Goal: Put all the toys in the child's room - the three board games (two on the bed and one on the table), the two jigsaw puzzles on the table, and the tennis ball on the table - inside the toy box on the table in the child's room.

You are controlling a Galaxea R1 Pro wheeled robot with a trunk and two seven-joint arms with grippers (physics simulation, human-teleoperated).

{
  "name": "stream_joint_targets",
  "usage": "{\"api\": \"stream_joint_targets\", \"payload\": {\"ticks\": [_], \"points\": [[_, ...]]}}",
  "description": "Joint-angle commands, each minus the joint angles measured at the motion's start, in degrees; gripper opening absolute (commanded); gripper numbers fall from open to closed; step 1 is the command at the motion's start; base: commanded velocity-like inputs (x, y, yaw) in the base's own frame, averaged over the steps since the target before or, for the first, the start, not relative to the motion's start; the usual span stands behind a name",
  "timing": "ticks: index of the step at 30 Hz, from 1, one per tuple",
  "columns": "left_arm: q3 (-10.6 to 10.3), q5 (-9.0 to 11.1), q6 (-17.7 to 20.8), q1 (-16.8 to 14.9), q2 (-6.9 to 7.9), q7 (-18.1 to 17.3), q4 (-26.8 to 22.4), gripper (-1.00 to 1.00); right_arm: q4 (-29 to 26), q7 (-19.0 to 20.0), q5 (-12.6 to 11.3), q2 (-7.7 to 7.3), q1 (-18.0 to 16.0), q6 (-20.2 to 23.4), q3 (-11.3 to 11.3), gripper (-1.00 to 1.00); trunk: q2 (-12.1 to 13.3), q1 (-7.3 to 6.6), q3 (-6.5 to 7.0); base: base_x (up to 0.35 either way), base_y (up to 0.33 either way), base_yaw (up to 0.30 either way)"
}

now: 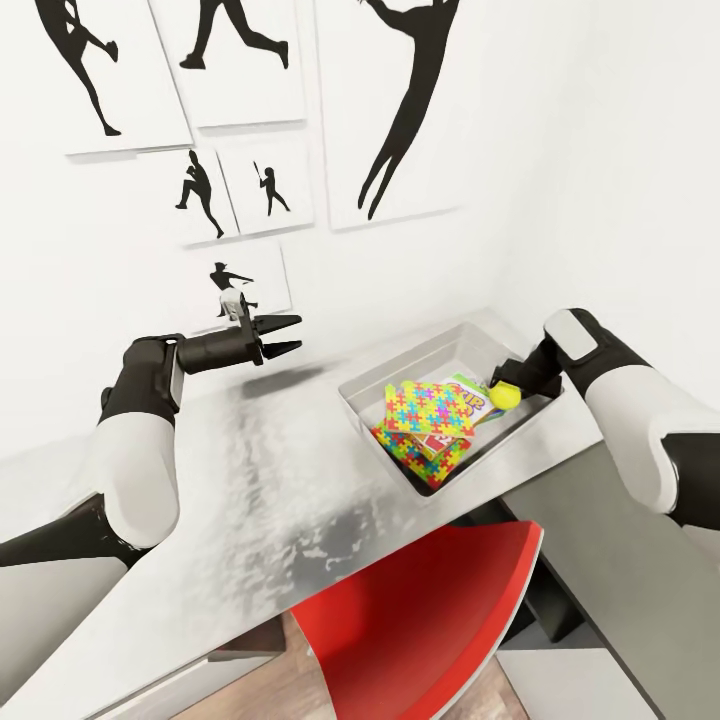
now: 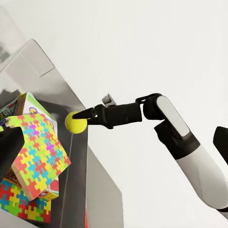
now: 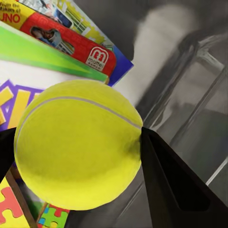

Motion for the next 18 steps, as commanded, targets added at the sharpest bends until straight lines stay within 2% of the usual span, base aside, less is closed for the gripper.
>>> {"api": "stream_joint_targets", "payload": {"ticks": [1, 8, 12, 18], "points": [[0.3, -0.6, 0.6, -0.1, -0.1, -0.4, -0.1, 1.0, -0.1, -0.7, -0.6, -0.03, 0.0, 0.2, 0.7, -1.0, -0.1, 0.03, -0.1, 0.0, 0.0, 0.0], [0.3, -0.6, 0.6, -0.1, -0.18, -0.4, 0.0, 1.0, -0.3, -1.5, 1.2, 0.12, -0.2, 0.2, 4.7, -1.0, -0.1, 0.03, -0.1, 0.0, 0.0, 0.0], [0.3, -0.6, 0.6, -0.1, -0.21, -0.4, 0.0, 1.0, -0.3, -1.9, 1.4, 0.12, -0.2, 0.2, 5.2, -1.0, -0.1, 0.03, -0.1, 0.0, 0.0, 0.0], [0.3, -0.6, 0.6, -0.1, -0.22, -0.4, 0.0, 1.0, -0.3, -4.7, 1.5, 0.04, -0.2, 0.2, 5.4, -1.0, -0.1, 0.03, -0.1, 0.0, 0.0, 0.0]]}}
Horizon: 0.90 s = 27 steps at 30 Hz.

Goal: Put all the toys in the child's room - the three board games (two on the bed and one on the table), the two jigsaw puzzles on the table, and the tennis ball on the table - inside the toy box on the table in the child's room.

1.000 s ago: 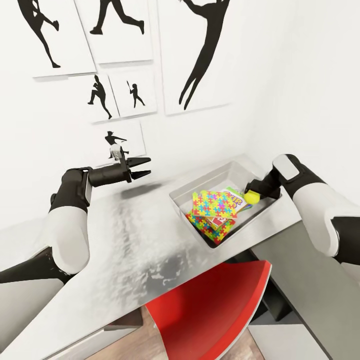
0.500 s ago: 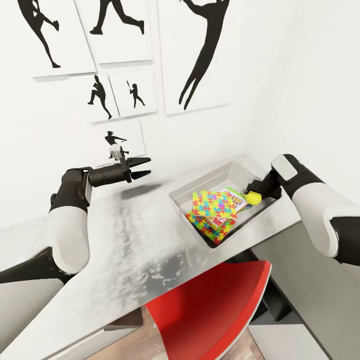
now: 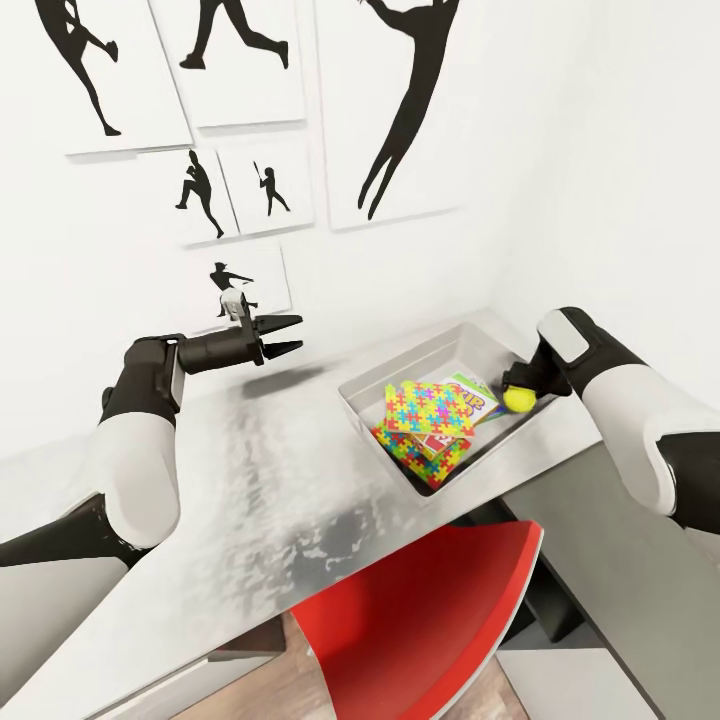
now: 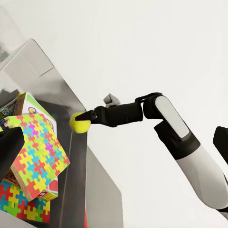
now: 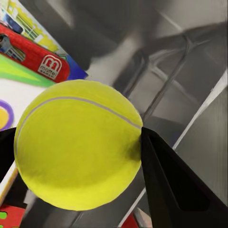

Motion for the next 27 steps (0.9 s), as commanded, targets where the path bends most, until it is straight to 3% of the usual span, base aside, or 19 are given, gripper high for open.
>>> {"api": "stream_joint_targets", "payload": {"ticks": [1, 27], "points": [[0.3, -0.6, 0.6, -0.1, -0.08, -0.4, 0.0, 1.0, -0.1, -1.0, -0.8, -0.06, 0.0, 0.2, 0.4, -1.0, -0.1, 0.03, -0.1, 0.0, 0.0, 0.0], [0.3, -0.7, 0.6, -0.1, -0.15, -0.4, 0.0, 1.0, -0.2, -1.7, -0.7, -0.17, 0.5, 0.2, 0.4, -1.0, -0.1, 0.03, -0.1, 0.0, 0.0, 0.0]]}}
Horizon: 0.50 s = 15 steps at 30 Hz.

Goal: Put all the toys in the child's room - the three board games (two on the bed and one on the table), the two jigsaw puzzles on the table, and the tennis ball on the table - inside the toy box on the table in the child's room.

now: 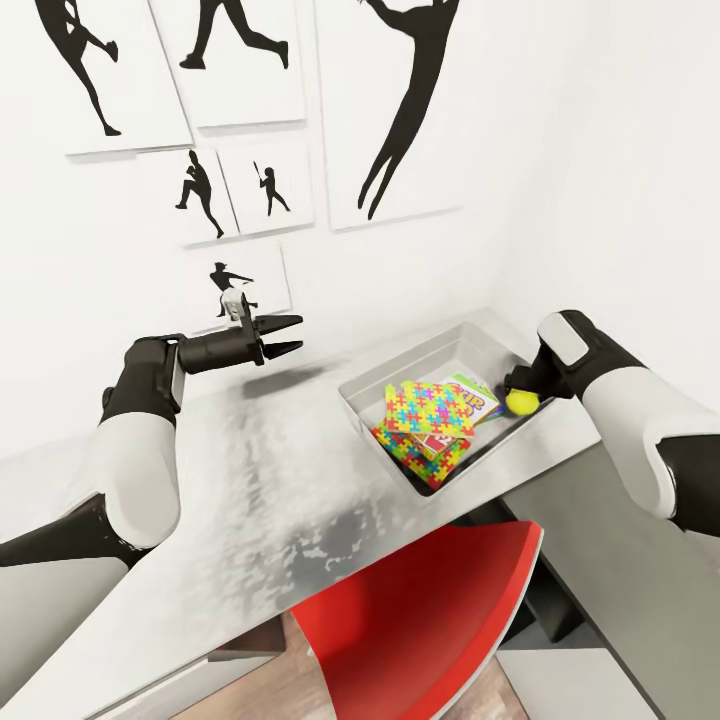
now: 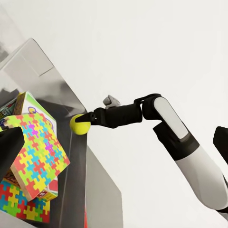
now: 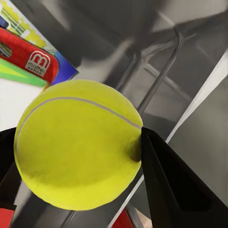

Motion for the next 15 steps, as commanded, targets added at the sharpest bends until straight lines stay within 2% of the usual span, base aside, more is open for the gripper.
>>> {"api": "stream_joint_targets", "payload": {"ticks": [1, 15], "points": [[0.3, -0.6, 0.6, -0.1, -0.09, -0.4, 0.0, 1.0, -0.1, -0.7, -0.8, -0.05, -0.1, 0.2, 0.4, -1.0, -0.1, 0.03, -0.1, 0.0, 0.0, 0.0], [0.3, -0.6, 0.6, -0.1, 0.05, -0.4, 0.0, 1.0, -0.1, -0.7, -0.8, 0.0, -0.4, 0.2, 0.3, -1.0, -0.1, 0.03, -0.1, 0.0, 0.0, 0.0]]}}
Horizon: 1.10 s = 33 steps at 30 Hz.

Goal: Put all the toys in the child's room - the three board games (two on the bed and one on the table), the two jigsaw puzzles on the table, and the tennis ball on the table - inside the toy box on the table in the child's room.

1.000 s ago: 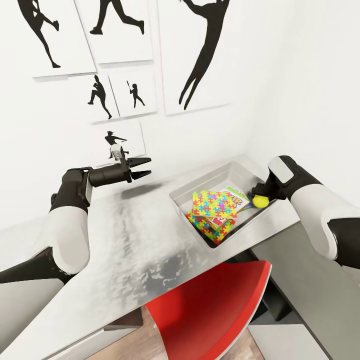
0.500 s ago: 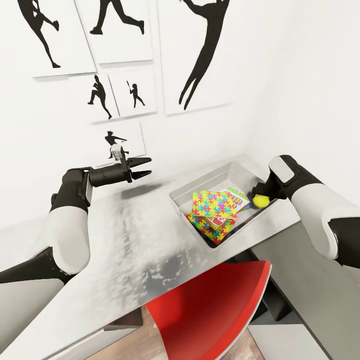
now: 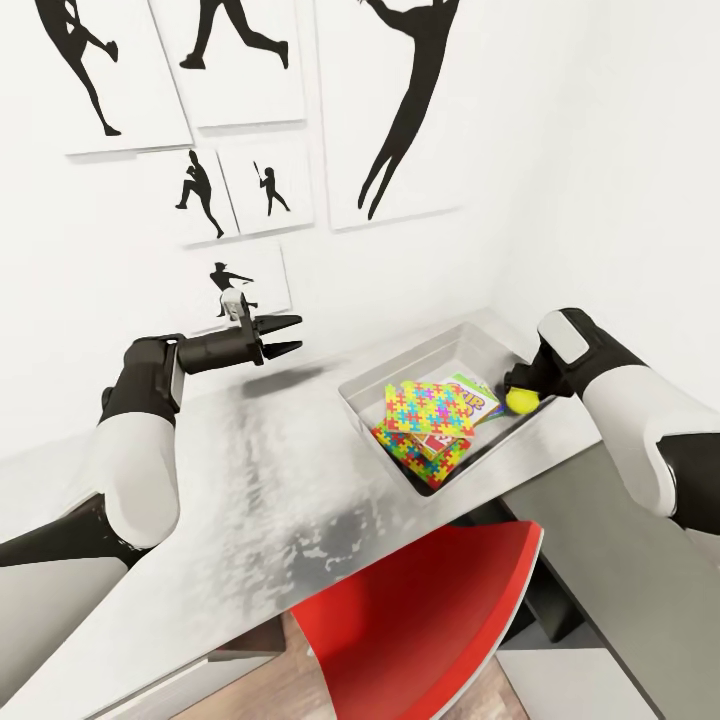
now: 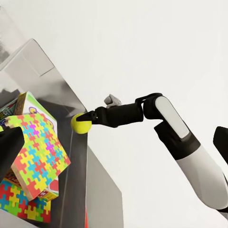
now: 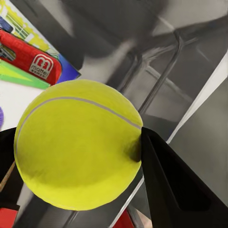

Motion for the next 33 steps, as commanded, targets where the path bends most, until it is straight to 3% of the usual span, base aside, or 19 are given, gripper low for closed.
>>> {"api": "stream_joint_targets", "payload": {"ticks": [1, 3, 4, 33], "points": [[0.3, -0.6, 0.6, -0.1, -0.11, -0.4, 0.0, 1.0, -0.1, -0.7, -0.8, -0.04, -0.1, 0.2, 0.4, -1.0, -0.1, 0.03, -0.1, 0.0, 0.0, 0.0], [0.3, -0.6, 0.6, -0.1, -0.13, -0.4, 0.0, 1.0, -0.1, -0.7, -0.8, -0.02, -0.1, 0.2, 0.4, -1.0, -0.1, 0.03, -0.1, 0.0, 0.0, 0.0], [0.3, -0.6, 0.6, -0.1, -0.13, -0.4, 0.0, 1.0, -0.1, -0.7, -0.8, -0.02, -0.1, 0.2, 0.4, 1.0, -0.1, 0.03, -0.1, 0.0, 0.0, 0.0], [0.3, -0.6, 0.6, -0.1, 0.0, -0.4, 0.0, 1.0, -0.1, -0.5, -1.0, -0.13, 0.0, 0.2, 0.0, 1.0, -0.1, 0.03, -0.08, 0.0, 0.0, 0.0]]}}
